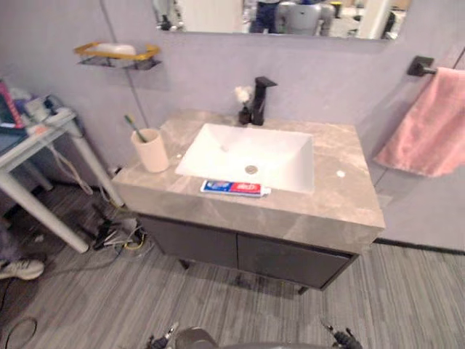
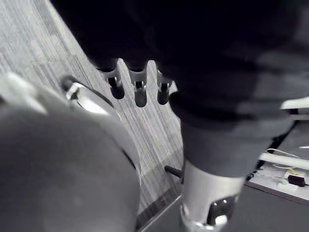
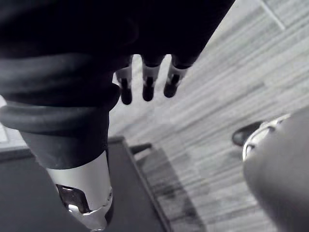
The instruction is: Organize washtable
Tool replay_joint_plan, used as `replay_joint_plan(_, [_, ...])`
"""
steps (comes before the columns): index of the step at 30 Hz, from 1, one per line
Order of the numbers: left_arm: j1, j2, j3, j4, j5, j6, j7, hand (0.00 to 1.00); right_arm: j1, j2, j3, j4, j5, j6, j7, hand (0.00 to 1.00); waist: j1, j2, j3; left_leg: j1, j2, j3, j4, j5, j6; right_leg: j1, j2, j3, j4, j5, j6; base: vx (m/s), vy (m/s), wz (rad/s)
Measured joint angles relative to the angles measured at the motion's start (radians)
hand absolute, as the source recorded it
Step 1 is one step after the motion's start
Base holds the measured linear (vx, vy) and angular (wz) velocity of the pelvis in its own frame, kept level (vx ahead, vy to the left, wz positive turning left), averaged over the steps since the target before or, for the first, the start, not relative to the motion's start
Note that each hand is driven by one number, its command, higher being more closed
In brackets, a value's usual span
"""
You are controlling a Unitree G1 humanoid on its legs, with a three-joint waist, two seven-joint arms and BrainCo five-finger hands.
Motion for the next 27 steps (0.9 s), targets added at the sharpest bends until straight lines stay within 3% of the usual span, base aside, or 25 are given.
replay_joint_plan(3, [0.002, 0.000, -0.014, 0.016, 0.000, 0.000, 0.003, 0.00, 0.004, -0.010, 0.020, -0.002, 0.010, -0.016, 0.000, 0.00, -0.001, 0.011, 0.000, 0.006, -0.060, -0.083, -0.161, 0.045, -0.067, 0.001, -0.051, 0.041, 0.041, -0.032, 0.069, 0.25, 0.402, -0.38])
replay_joint_plan(4, [0.002, 0.004, -0.038, 0.027, -0.001, -0.001, 0.002, 0.00, 0.013, -0.015, 0.018, 0.001, 0.019, -0.017, 0.000, 0.00, 0.003, 0.023, 0.000, 0.015, -0.081, -0.091, -0.155, 0.129, -0.123, 0.007, -0.072, 0.068, 0.064, -0.055, 0.108, 0.33, 0.558, -0.55])
replay_joint_plan(6, [0.001, 0.059, -0.070, 0.035, -0.006, -0.010, 0.001, 0.00, 0.027, 0.027, 0.017, 0.001, 0.021, -0.016, 0.004, 0.00, -0.001, -0.051, -0.018, 0.031, -0.172, -0.027, -0.139, 0.090, -0.070, 0.011, -0.173, 0.095, 0.056, -0.045, 0.162, 0.24, 0.373, -0.43])
replay_joint_plan(7, [-0.007, 0.072, -0.081, 0.036, -0.002, -0.012, 0.000, 0.00, 0.029, 0.033, 0.009, 0.001, 0.021, -0.016, 0.004, 0.00, -0.002, -0.066, -0.021, 0.033, -0.192, -0.013, -0.138, 0.082, -0.058, 0.012, -0.196, 0.100, 0.049, -0.035, 0.177, 0.23, 0.364, -0.31])
replay_joint_plan(8, [-0.029, 0.087, -0.110, 0.055, 0.004, -0.013, -0.001, 0.00, 0.035, 0.034, -0.032, 0.003, 0.021, -0.017, 0.003, 0.00, -0.002, -0.069, -0.020, 0.054, -0.225, 0.017, -0.142, 0.066, -0.031, 0.010, -0.238, 0.122, 0.059, 0.014, 0.208, 0.21, 0.368, -0.32])
replay_joint_plan(9, [-0.037, 0.085, -0.128, 0.057, 0.010, -0.013, -0.002, 0.00, 0.038, 0.032, -0.052, 0.004, 0.021, -0.018, 0.001, 0.00, -0.004, -0.062, -0.017, 0.073, -0.230, 0.032, -0.148, 0.058, -0.018, 0.004, -0.244, 0.138, 0.078, 0.037, 0.207, 0.19, 0.450, -0.60])
replay_joint_plan(10, [-0.045, 0.078, -0.161, 0.063, 0.023, -0.016, -0.006, 0.00, 0.042, 0.027, -0.078, 0.004, 0.021, -0.018, -0.001, 0.00, 0.000, -0.034, -0.005, 0.118, -0.228, 0.071, -0.172, 0.047, 0.001, -0.047, -0.249, 0.177, 0.174, 0.077, 0.179, 0.07, 0.378, -0.82])
replay_joint_plan(11, [-0.045, 0.078, -0.185, 0.072, 0.035, -0.016, -0.006, 0.00, 0.048, 0.027, -0.090, 0.004, 0.020, -0.017, -0.003, 0.00, -0.004, -0.005, -0.002, 0.158, -0.225, 0.111, -0.207, 0.045, 0.017, -0.113, -0.253, 0.200, 0.291, 0.124, 0.124, 0.05, 0.370, -0.88])
replay_joint_plan(12, [-0.043, 0.077, -0.199, 0.073, 0.039, -0.016, -0.005, 0.00, 0.053, 0.029, -0.099, 0.000, 0.028, -0.018, -0.001, 0.00, -0.009, 0.005, -0.004, 0.177, -0.226, 0.129, -0.225, 0.046, 0.026, -0.144, -0.261, 0.194, 0.342, 0.146, 0.101, 0.05, 0.369, -0.65])
replay_joint_plan(13, [-0.039, 0.076, -0.227, 0.072, 0.046, -0.015, -0.006, 0.00, 0.063, 0.023, -0.098, 0.003, 0.026, -0.018, -0.004, 0.00, -0.033, 0.019, -0.001, 0.199, -0.238, 0.141, -0.251, 0.040, 0.043, -0.183, -0.287, 0.147, 0.414, 0.159, 0.083, 0.04, 0.220, -0.28])
replay_joint_plan(14, [-0.042, 0.083, -0.239, 0.071, 0.048, -0.015, -0.007, 0.00, 0.071, 0.024, -0.096, 0.003, 0.026, -0.016, -0.005, 0.00, -0.038, 0.014, -0.002, 0.207, -0.246, 0.142, -0.261, 0.038, 0.050, -0.192, -0.299, 0.118, 0.431, 0.150, 0.085, 0.06, 0.209, -0.16])
replay_joint_plan(15, [-0.053, 0.096, -0.245, 0.071, 0.053, -0.016, -0.007, 0.00, 0.091, 0.032, -0.088, 0.013, 0.022, -0.014, -0.003, 0.00, -0.037, 0.002, -0.004, 0.215, -0.254, 0.142, -0.274, 0.035, 0.057, -0.200, -0.291, 0.073, 0.422, 0.100, 0.106, 0.05, 0.074, -0.05])
replay_joint_plan(16, [-0.058, 0.100, -0.245, 0.071, 0.053, -0.016, -0.007, 0.00, 0.105, 0.035, -0.088, 0.022, 0.020, -0.012, -0.006, 0.00, -0.036, -0.004, -0.006, 0.218, -0.253, 0.142, -0.285, 0.037, 0.054, -0.196, -0.257, 0.038, 0.344, 0.054, 0.121, 0.09, 0.067, -0.05])
replay_joint_plan(17, [-0.059, 0.100, -0.245, 0.071, 0.053, -0.016, -0.008, 0.00, 0.110, 0.033, -0.084, 0.026, 0.019, -0.011, -0.006, 0.00, -0.034, -0.006, -0.008, 0.216, -0.254, 0.143, -0.287, 0.039, 0.050, -0.195, -0.233, 0.032, 0.286, 0.047, 0.127, 0.12, -0.017, -0.01])
replay_joint_plan(18, [-0.058, 0.100, -0.243, 0.071, 0.053, -0.016, -0.007, 0.00, 0.113, 0.033, -0.071, 0.042, 0.015, -0.009, -0.007, 0.00, -0.031, -0.024, -0.011, 0.212, -0.271, 0.144, -0.289, 0.044, 0.044, -0.178, -0.188, 0.033, 0.146, 0.060, 0.125, 0.14, -0.069, -0.01])
replay_joint_plan(19, [-0.058, 0.092, -0.228, 0.074, 0.051, -0.014, -0.007, 0.00, 0.112, 0.028, -0.069, 0.055, 0.013, -0.002, -0.007, 0.00, -0.029, -0.033, -0.015, 0.214, -0.280, 0.145, -0.299, 0.048, 0.040, -0.146, -0.182, 0.026, 0.082, 0.052, 0.122, 0.13, -0.065, 0.03])
replay_joint_plan(23, [-0.048, 0.054, -0.175, 0.073, 0.054, -0.016, -0.008, 0.00, 0.094, 0.008, -0.057, 0.050, -0.034, 0.000, -0.002, 0.00, -0.023, -0.016, -0.017, 0.266, -0.272, 0.148, -0.360, 0.062, 0.020, -0.107, -0.165, 0.021, 0.043, 0.054, 0.119, 0.09, -0.005, -0.01])
replay_joint_plan(27, [-0.047, 0.044, -0.146, 0.073, 0.056, -0.019, -0.008, 0.00, 0.087, -0.006, 0.001, 0.051, -0.077, -0.004, 0.002, 0.00, -0.007, -0.033, -0.026, 0.281, -0.273, 0.141, -0.404, 0.082, 0.020, -0.092, -0.155, 0.004, 0.009, 0.059, 0.121, 0.01, -0.017, 0.06])
